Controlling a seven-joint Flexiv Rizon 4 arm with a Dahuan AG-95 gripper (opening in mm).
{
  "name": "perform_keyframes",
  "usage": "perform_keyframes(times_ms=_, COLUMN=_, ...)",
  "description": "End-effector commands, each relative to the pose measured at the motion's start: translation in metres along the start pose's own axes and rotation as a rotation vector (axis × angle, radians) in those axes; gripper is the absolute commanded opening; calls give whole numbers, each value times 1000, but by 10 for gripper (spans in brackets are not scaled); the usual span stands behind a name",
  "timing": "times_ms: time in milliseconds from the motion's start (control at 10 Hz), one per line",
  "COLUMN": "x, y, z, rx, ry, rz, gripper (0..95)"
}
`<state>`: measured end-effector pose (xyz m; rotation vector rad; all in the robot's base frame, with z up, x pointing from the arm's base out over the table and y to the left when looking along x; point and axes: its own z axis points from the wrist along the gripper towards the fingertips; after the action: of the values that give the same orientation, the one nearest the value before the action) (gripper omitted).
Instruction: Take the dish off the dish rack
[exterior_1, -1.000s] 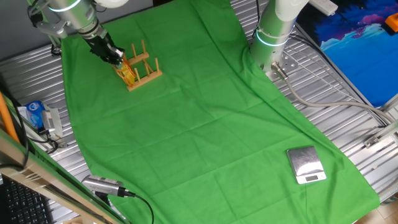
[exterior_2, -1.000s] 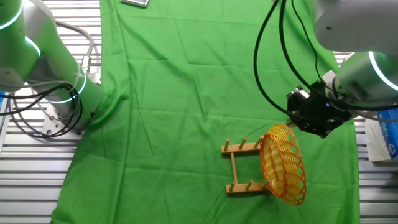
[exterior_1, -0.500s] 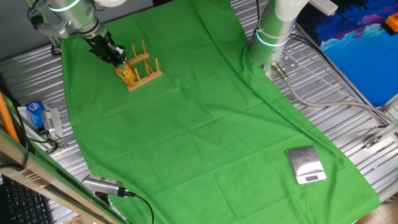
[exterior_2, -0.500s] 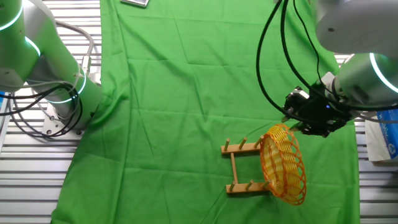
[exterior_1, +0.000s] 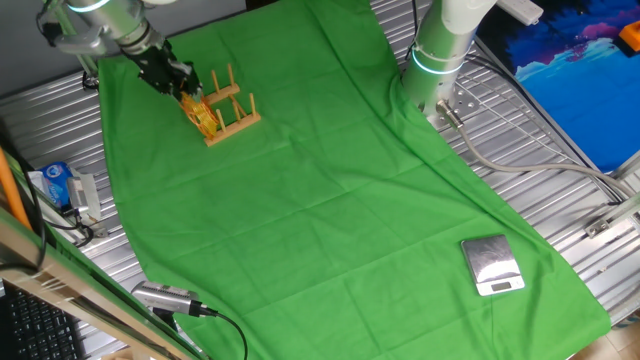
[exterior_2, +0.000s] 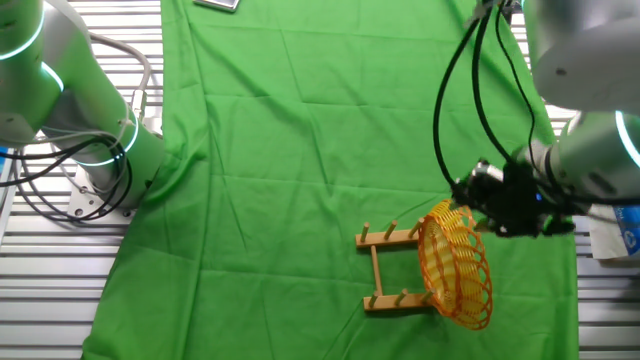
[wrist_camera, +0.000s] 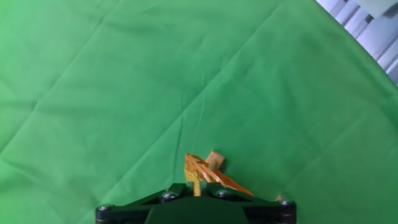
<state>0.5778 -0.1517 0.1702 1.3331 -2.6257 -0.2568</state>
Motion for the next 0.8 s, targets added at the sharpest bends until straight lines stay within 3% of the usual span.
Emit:
perform_keyframes(times_ms=100, x=14, y=-14, z=1, rx=-3, ry=-2, rz=-84, gripper=380)
perform_keyframes(times_ms=300, x=23, y=-27, z=3, rx=5, ry=-3, rz=-187, gripper=380)
perform_keyframes(times_ms=600, x=26, y=-31, z=7, rx=24, ry=-12, rz=-273, gripper=380)
perform_keyframes(times_ms=700, x=26, y=-34, z=10, rx=46, ry=-19, rz=-319, gripper=570)
perform_keyframes(times_ms=800, x=25, y=-34, z=9, rx=51, ry=-18, rz=-328, gripper=570)
